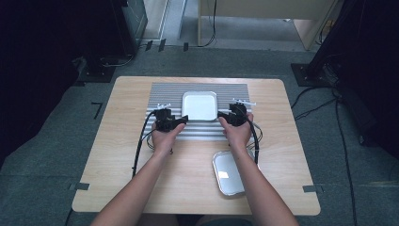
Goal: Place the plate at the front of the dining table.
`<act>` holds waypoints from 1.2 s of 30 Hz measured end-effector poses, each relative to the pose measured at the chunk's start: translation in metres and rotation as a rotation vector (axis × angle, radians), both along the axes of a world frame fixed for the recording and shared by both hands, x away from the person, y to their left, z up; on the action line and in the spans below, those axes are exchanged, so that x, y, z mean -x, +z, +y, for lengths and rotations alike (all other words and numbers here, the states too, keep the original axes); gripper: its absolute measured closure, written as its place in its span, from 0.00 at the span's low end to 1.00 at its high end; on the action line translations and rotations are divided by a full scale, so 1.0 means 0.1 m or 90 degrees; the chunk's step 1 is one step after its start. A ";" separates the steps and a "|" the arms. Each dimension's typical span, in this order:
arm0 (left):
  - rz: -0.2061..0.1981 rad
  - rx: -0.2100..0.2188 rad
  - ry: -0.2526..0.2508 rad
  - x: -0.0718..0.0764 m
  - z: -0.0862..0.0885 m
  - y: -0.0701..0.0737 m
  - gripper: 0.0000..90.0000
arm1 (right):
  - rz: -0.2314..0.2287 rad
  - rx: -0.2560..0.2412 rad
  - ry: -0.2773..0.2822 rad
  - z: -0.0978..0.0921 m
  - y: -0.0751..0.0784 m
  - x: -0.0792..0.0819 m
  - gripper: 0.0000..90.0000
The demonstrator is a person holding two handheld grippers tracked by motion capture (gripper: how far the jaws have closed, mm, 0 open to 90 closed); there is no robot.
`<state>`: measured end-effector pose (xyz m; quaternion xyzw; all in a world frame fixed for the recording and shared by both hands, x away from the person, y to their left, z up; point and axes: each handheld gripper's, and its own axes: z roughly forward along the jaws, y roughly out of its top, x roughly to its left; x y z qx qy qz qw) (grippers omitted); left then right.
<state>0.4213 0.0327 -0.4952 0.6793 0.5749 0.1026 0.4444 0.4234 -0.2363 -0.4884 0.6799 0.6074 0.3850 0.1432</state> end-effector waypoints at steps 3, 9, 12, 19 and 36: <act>-0.009 0.008 -0.017 0.05 0.01 0.02 0.25 | -0.029 -0.005 0.021 -0.06 0.03 0.09 0.39; -0.012 -0.001 -0.034 0.16 0.06 0.02 0.21 | -0.066 0.001 0.032 -0.18 0.09 0.25 0.36; -0.022 0.002 -0.030 0.22 0.11 0.02 0.21 | -0.073 0.004 0.038 -0.24 0.10 0.33 0.35; -0.032 -0.014 -0.032 0.34 0.18 0.02 0.20 | -0.078 0.016 0.039 -0.37 0.12 0.46 0.35; -0.056 -0.015 -0.045 0.64 0.47 0.01 0.19 | -0.071 0.023 0.047 -0.61 0.06 0.73 0.33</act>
